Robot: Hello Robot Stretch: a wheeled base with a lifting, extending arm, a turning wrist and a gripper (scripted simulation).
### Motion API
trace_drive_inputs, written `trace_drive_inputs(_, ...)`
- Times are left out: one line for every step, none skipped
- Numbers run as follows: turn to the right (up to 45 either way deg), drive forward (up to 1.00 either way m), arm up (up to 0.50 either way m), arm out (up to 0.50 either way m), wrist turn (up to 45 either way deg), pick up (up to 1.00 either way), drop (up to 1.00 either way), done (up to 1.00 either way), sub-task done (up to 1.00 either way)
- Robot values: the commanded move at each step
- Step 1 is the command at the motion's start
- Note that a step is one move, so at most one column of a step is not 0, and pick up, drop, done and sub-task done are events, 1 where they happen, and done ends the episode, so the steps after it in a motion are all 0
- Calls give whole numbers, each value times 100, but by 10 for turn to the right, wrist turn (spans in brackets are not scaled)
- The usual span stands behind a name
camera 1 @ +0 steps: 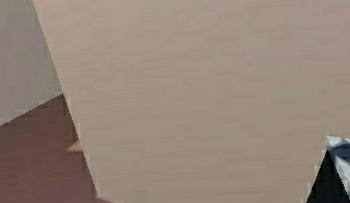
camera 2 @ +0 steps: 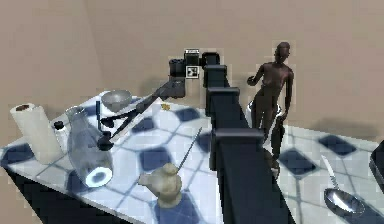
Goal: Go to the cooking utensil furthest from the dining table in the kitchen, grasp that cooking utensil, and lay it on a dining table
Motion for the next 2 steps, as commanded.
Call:
trace_drive_inputs(0, 0, 0, 0, -210, 0, 0, 0, 0)
trace_drive_inputs(0, 0, 0, -38, 0, 0, 0, 0, 0)
